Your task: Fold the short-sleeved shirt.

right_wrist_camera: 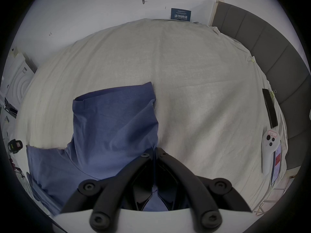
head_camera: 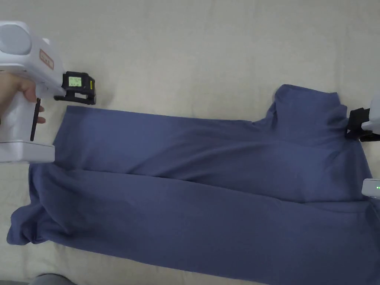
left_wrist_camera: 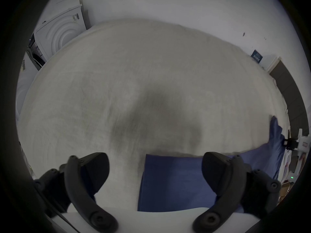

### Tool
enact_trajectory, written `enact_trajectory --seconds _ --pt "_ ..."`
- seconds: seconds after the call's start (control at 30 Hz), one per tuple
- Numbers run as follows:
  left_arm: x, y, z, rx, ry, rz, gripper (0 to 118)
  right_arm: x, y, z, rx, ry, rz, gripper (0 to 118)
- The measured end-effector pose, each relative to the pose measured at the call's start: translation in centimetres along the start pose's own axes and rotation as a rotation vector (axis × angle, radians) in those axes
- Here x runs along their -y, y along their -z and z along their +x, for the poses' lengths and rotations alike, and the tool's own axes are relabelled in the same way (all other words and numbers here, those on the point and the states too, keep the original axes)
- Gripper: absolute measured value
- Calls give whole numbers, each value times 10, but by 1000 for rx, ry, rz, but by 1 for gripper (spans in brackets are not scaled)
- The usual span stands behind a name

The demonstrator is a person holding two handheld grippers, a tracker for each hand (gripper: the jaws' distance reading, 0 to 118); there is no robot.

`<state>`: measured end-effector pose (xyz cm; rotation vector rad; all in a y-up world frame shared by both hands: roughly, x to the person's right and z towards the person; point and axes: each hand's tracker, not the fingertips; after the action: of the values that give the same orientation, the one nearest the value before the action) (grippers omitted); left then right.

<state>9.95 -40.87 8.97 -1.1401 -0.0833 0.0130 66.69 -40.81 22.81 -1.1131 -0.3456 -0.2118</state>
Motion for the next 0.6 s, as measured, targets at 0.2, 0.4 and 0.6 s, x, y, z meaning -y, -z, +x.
enact_trajectory --seconds 0.2,0.4,0.6 --pt "6 23 0 -22 -69 -10 56 3 0 1 -1 -2 -4 0" --pt "9 6 6 11 34 39 0 5 3 0 4 -4 -2 0" --pt "23 -41 -8 86 -39 198 0 22 -30 6 -30 79 125 0"
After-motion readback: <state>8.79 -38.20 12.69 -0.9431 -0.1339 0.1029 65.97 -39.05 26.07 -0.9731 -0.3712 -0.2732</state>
